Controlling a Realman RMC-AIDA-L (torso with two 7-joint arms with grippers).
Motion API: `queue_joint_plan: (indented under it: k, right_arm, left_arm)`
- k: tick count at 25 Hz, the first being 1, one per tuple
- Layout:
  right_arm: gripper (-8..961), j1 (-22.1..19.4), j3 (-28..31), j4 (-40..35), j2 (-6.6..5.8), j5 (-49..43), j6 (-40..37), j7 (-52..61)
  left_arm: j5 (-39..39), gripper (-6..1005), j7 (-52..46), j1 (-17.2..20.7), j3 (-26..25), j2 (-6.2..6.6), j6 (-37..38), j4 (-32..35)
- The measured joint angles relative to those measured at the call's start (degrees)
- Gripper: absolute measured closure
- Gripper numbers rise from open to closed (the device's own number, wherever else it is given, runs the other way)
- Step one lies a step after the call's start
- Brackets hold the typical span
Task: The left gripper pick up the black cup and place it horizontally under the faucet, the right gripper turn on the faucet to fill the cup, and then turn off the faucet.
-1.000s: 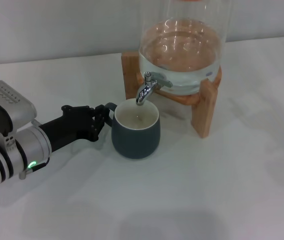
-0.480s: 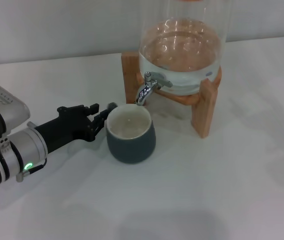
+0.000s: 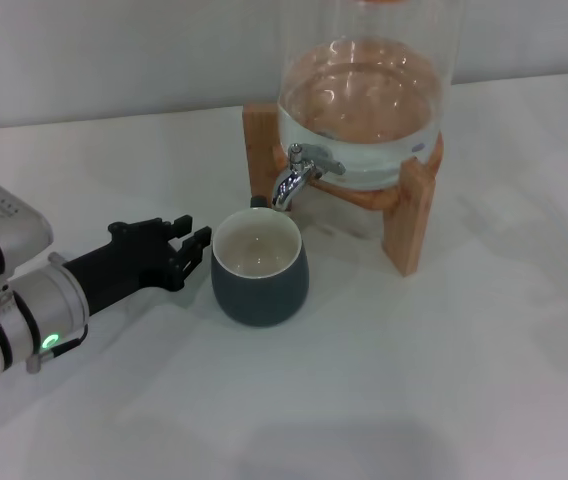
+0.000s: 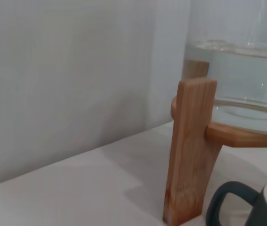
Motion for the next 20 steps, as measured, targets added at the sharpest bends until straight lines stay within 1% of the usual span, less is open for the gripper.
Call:
queue_joint_plan:
  k: [4, 6, 7, 8, 10, 15, 18, 20]
  right_arm:
    - [251, -0.23, 0.0, 0.0, 0.0, 0.75, 0.0, 0.0]
    - [251, -0.44, 0.0, -0.01, -0.01, 1.07, 0.0, 0.0]
    - [251, -0.5, -0.01, -0.02, -0.03, 1.18, -0.01, 0.0]
    - [251, -0.52, -0.01, -0.04, -0.05, 1.19, -0.01, 0.0]
    - [251, -0.53, -0.01, -0.05, -0.07, 1.22, 0.0, 0.0]
    - [251, -1.07, -0.01, -0.02, -0.16, 1.22, 0.0, 0.0]
    - [251, -1.21, -0.02, -0.12, -0.18, 1.25, 0.0, 0.03]
    - [251, -1.23, -0.26, -0.27, -0.18, 1.21, 0.0, 0.07]
  left_arm:
    - [0.09, 734, -0.08, 1.51, 0.01, 0.12, -1.41, 0.41]
    - [0.11, 734, -0.11, 3.05, 0.0, 0.2, -2.19, 1.82]
    - [0.07, 734, -0.13, 5.62, 0.0, 0.24, -3.4, 4.47]
    - [0.07, 734, -0.13, 5.62, 0.0, 0.24, -3.4, 4.47]
    - [-0.21, 734, -0.15, 9.17, -0.09, 0.24, -5.32, 8.2]
    - [-4.21, 733, -0.23, 19.64, -0.24, 0.44, -9.77, 18.88]
    - [-7.89, 697, -0.25, 23.5, -0.35, 0.62, -11.42, 22.74]
    - [-11.43, 674, -0.2, 25.04, -0.44, 0.68, -12.35, 23.69]
